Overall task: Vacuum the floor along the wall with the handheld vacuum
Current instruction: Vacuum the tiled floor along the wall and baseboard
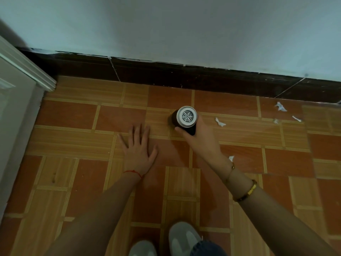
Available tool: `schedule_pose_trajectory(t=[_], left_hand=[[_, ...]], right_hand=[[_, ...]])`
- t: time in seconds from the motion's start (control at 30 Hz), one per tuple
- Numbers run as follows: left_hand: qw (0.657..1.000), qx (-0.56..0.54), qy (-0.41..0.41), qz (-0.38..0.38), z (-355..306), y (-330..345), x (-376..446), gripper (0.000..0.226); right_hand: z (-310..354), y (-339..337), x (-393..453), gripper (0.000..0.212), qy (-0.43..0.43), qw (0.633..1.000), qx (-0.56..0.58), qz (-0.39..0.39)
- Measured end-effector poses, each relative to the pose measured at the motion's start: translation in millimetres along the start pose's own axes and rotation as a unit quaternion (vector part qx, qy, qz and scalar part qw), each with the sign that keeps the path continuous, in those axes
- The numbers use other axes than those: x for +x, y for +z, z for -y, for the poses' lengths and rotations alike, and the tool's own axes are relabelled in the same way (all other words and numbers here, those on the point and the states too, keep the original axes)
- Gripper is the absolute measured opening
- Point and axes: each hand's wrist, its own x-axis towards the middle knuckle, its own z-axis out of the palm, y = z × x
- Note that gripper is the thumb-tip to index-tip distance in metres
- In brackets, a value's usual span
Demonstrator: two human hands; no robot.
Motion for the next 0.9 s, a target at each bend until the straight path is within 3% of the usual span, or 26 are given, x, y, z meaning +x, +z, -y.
schedule_pose_trajectory(t=[0.13,0.4,0.67,0.9], left_hand=[[1.0,-0.004,0.003,-0.004,1,2,0,0.071],[1.0,0.009,0.0,-0.002,0,-1,0,0.072],[1.0,0.001,0.0,0.004,1,-1,1,0.074],[1.0,-0.009,-0.016,0.001,4,-5,1,0.076]], right_hand=[[8,11,5,0.069,-0.033,0.998,-0.008,0.053],[15,4,54,0.068,-0.014,0.998,-0.01,-0.053],[33,37,67,0.07,-0.074,0.996,-0.013,0.043],[32,27,86,0.067,-0.037,0.999,-0.026,-0.026]])
